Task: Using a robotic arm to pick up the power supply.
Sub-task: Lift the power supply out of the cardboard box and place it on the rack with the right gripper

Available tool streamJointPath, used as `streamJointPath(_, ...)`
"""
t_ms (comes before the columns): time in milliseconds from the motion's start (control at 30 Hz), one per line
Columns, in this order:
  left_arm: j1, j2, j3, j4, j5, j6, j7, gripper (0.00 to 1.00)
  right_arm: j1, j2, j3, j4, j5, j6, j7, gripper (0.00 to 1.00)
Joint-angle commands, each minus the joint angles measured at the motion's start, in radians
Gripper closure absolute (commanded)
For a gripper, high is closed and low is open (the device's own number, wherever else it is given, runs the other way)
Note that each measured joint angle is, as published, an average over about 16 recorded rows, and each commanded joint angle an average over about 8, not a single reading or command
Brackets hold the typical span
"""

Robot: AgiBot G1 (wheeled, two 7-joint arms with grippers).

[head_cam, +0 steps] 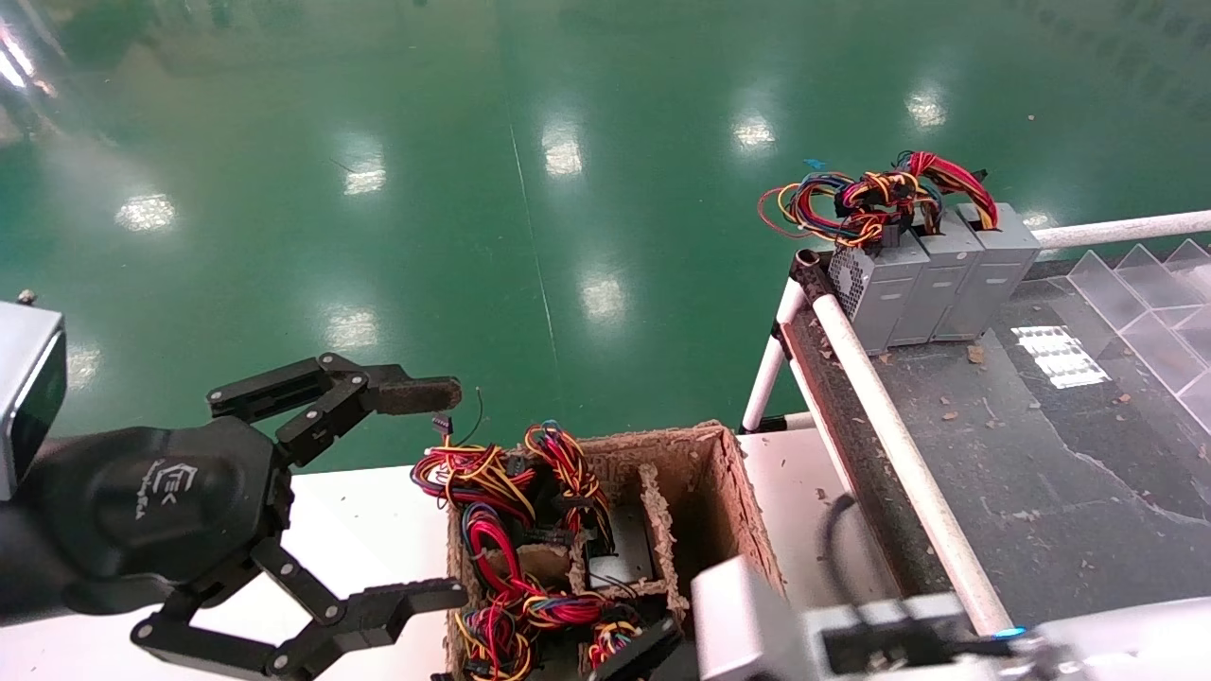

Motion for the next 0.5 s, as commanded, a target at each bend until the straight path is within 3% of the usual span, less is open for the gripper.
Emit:
streamJointPath(33,0.0,0.0,0.0,0.0,0.0,0.0,0.0,0.0,-0.002,0.014,0.02,-0.002,0.037,-0.006,-0.001,1.0)
streamJointPath(500,0.0,0.0,0.0,0.0,0.0,0.0,0.0,0.0,0.002,0.161,0.216,-0.064,0.266,-0.002,-0.055,1.0)
